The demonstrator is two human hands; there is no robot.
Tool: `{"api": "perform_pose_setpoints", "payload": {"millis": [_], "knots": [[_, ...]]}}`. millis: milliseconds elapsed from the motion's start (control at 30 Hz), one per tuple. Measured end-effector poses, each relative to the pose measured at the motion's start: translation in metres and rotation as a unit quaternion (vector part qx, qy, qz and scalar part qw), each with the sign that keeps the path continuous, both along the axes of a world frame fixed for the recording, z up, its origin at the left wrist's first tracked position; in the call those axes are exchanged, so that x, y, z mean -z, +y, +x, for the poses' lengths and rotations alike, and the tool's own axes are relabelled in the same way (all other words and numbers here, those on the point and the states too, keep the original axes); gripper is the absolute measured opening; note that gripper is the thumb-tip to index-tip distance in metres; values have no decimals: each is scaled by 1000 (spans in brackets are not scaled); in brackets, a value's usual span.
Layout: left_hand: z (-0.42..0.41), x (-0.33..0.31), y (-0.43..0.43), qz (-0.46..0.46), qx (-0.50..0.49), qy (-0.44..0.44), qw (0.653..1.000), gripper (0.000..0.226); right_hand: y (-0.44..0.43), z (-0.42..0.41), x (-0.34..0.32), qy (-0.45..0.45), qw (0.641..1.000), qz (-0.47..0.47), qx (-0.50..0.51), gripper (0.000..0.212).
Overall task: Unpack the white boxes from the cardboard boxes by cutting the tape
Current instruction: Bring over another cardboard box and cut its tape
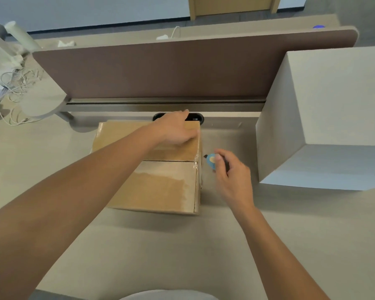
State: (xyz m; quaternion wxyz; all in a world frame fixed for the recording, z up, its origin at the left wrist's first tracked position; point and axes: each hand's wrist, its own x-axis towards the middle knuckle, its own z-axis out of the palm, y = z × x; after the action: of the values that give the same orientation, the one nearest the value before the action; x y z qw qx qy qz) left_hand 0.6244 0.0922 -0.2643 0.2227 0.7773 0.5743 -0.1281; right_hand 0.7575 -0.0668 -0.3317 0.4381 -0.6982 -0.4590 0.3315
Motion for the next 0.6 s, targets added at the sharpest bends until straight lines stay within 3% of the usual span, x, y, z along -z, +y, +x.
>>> {"api": "perform_pose_setpoints", "payload": {"millis": [100, 233, 433, 600], "knots": [[-37, -11, -12, 61, -72, -74, 993, 73, 9, -3, -12, 7, 1000, 0, 10, 23], [-105, -18, -38, 103, -179, -76, 975, 59, 22, -26, -27, -2, 1000, 11, -26, 27], [-199, -3, -62, 66, -254, -25, 965, 62, 41, -93, -37, 7, 998, 18, -52, 14], [-224, 11, -61, 24, -299, -97, 949, 45, 8, -152, -26, 25, 1000, 12, 6, 25]]}}
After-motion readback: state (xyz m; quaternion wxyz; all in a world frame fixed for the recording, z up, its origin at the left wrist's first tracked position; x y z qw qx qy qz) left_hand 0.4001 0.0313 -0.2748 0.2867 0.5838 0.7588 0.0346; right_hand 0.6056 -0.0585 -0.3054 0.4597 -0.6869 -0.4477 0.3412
